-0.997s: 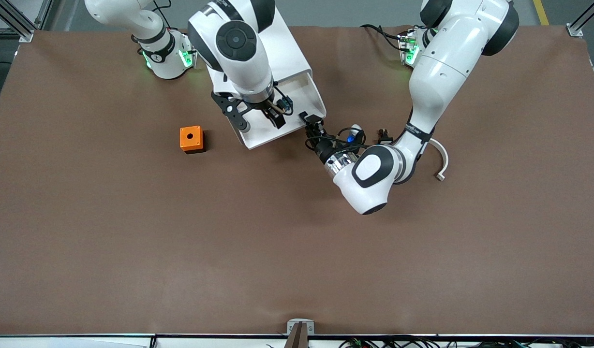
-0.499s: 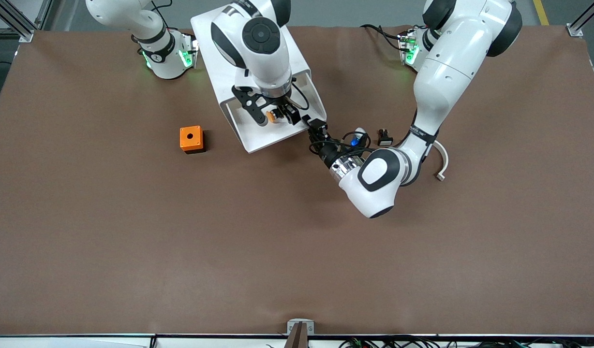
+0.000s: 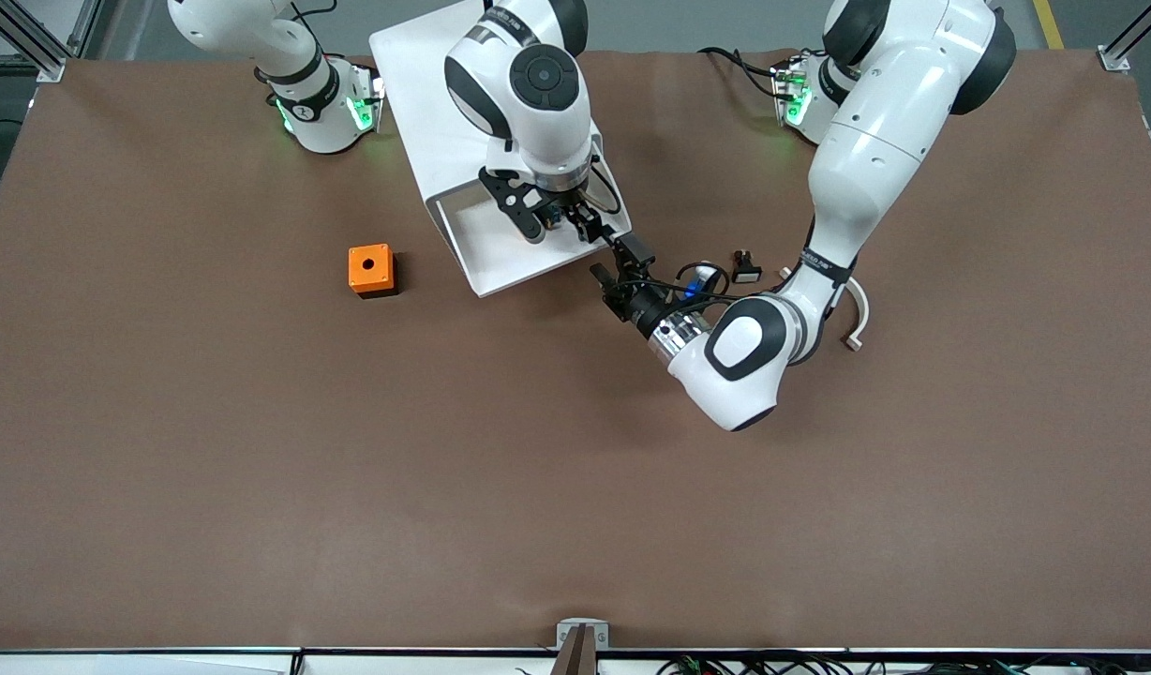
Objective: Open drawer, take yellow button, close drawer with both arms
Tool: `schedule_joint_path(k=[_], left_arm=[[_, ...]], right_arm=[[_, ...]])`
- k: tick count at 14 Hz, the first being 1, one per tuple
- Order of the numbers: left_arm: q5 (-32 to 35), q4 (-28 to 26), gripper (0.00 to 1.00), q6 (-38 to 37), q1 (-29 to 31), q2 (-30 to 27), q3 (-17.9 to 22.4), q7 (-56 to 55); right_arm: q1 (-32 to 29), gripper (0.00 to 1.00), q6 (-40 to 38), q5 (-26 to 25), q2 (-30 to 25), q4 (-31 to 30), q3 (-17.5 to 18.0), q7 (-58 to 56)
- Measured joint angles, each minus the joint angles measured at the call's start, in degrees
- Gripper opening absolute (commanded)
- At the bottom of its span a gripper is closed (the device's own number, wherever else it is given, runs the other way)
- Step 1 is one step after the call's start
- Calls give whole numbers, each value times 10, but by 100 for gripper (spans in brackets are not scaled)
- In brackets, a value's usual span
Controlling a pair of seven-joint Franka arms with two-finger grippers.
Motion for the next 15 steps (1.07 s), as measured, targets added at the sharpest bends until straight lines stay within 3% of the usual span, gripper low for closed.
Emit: schedule_joint_path(k=[7, 12, 15], left_arm=[[-2, 10, 100, 1, 19, 0, 1, 199], [3, 42, 100, 4, 19, 0, 22, 353], [63, 69, 100, 32, 11, -1, 22, 439]], right_arm=[[-1, 100, -30, -6, 0, 8, -7, -4], [-4, 100, -65, -18, -5, 12, -12, -26], [-4, 100, -81, -19, -13, 12, -12, -28]])
